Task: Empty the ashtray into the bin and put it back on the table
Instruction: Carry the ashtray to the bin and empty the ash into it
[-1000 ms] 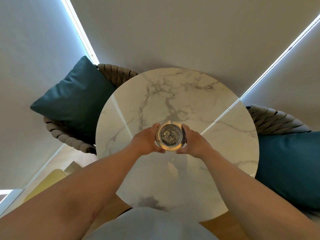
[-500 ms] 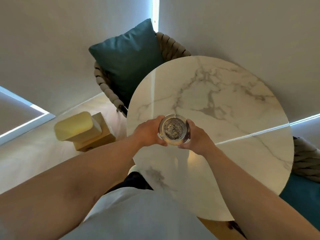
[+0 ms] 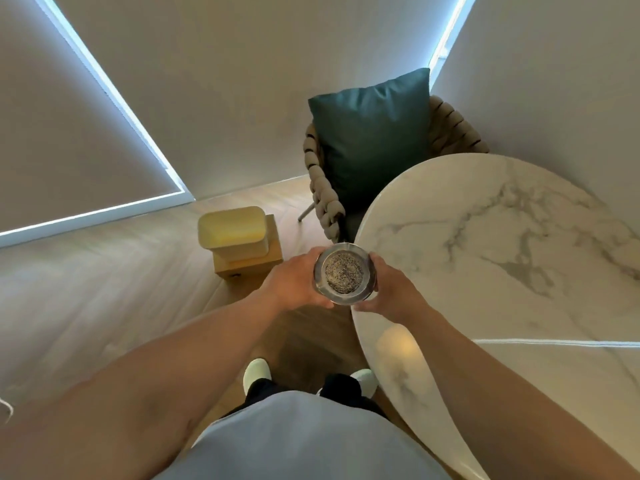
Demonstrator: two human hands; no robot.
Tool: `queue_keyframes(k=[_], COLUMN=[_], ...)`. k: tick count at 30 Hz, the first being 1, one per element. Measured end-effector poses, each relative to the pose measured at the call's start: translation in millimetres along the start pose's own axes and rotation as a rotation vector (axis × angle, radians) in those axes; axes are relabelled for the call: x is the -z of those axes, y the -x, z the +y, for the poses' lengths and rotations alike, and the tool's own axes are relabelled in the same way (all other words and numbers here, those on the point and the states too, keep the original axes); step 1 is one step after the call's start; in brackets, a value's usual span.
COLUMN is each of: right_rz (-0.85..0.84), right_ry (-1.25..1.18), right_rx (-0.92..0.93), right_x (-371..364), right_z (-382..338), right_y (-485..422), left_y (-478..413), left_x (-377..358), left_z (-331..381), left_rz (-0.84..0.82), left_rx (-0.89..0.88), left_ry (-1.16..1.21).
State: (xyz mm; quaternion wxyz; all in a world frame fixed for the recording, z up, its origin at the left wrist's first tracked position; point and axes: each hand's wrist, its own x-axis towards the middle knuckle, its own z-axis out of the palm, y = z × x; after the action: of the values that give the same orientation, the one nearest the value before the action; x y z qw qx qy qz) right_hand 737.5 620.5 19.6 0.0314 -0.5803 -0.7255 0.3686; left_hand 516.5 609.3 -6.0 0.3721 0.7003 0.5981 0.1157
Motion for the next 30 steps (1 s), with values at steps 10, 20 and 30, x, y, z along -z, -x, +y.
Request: queue_keyframes(k=[10, 20, 30], right_rz=[-0.080, -0.276, -0.386], right_ry=[0.076, 0.045, -0.131], right_rx=[0.152, 0.165, 0.080], right_x=[-95.1, -124.1, -118.3], right_z=[-122.5, -168.1, -178.2], right_y=[-56.4, -122.3, -221.7], left_y=[76.0, 80.1, 22.3], left_x=[78.3, 111.5, 136.4], left_z=[-124.5, -185.3, -227.3], left_rz=[0.106, 0.144, 0.176], left_rx=[0.106, 0.275, 0.368], left_ry=[0.073, 0.096, 0.078])
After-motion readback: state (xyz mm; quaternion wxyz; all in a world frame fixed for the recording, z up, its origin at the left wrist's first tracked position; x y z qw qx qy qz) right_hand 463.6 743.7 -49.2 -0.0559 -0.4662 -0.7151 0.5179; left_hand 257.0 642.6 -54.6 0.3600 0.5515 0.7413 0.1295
